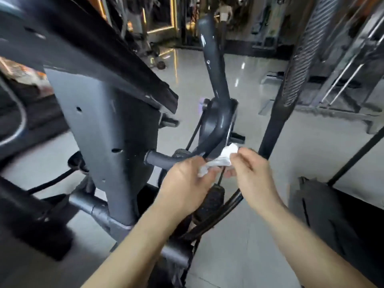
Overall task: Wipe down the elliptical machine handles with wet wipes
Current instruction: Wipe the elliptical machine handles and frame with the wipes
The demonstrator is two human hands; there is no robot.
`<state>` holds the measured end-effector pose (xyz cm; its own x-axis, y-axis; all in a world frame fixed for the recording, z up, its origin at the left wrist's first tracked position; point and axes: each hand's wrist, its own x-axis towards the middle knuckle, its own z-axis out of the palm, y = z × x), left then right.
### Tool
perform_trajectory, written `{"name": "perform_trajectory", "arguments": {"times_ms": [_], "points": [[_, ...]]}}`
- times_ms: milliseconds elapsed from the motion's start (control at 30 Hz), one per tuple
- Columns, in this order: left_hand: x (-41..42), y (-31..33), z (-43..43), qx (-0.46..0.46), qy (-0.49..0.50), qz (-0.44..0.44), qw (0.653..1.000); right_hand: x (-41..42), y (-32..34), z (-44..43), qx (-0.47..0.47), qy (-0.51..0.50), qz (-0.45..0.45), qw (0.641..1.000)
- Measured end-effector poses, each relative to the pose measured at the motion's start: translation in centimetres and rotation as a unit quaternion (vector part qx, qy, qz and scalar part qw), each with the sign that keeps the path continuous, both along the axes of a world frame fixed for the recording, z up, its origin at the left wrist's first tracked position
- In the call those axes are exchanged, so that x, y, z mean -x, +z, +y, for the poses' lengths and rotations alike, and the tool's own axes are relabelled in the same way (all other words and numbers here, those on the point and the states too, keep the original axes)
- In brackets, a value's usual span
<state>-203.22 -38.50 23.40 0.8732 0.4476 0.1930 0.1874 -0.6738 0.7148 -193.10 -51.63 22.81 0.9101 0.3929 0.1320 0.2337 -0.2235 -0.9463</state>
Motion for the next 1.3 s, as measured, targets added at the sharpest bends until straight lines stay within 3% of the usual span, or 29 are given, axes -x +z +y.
{"name": "perform_trajectory", "arguments": {"times_ms": [167, 333, 500, 667, 800, 967, 1067, 1200, 1300], "points": [[1.9, 0.0, 0.1, -0.017, 0.163, -0.033, 0.986, -1.6, 0.8, 1.0, -0.017, 0.084, -0.026, 0.996], [3.3, -0.5, 1.0, -0.029, 0.244, -0.004, 0.969, -2.1, 1.1, 1.5, -0.051, 0.097, -0.035, 0.993], [3.8, -1.5, 3.5, -0.048, 0.245, 0.038, 0.968, -1.1, 2.7, 4.8, -0.041, 0.129, -0.093, 0.986], [3.8, -2.5, 6.2, -0.042, 0.207, 0.037, 0.977, 0.2, 2.1, 9.5, 0.079, 0.216, -0.195, 0.953], [4.0, -3.4, 7.1, -0.038, 0.189, 0.0, 0.981, 0.4, 1.3, 9.4, 0.175, 0.228, -0.27, 0.919], [3.9, -4.6, 7.3, -0.03, 0.186, -0.019, 0.982, -1.2, 2.2, 9.9, 0.195, 0.206, -0.248, 0.926], [3.6, -4.9, 7.3, -0.017, 0.198, -0.017, 0.98, -2.0, 2.5, 12.5, 0.158, 0.237, -0.202, 0.937], [3.4, -5.2, 6.6, 0.009, 0.233, -0.024, 0.972, -2.7, 2.9, 13.7, 0.196, 0.344, -0.22, 0.891], [3.0, -5.1, 5.7, 0.052, 0.262, -0.043, 0.963, -5.6, 5.3, 12.4, 0.3, 0.423, -0.248, 0.818]]}}
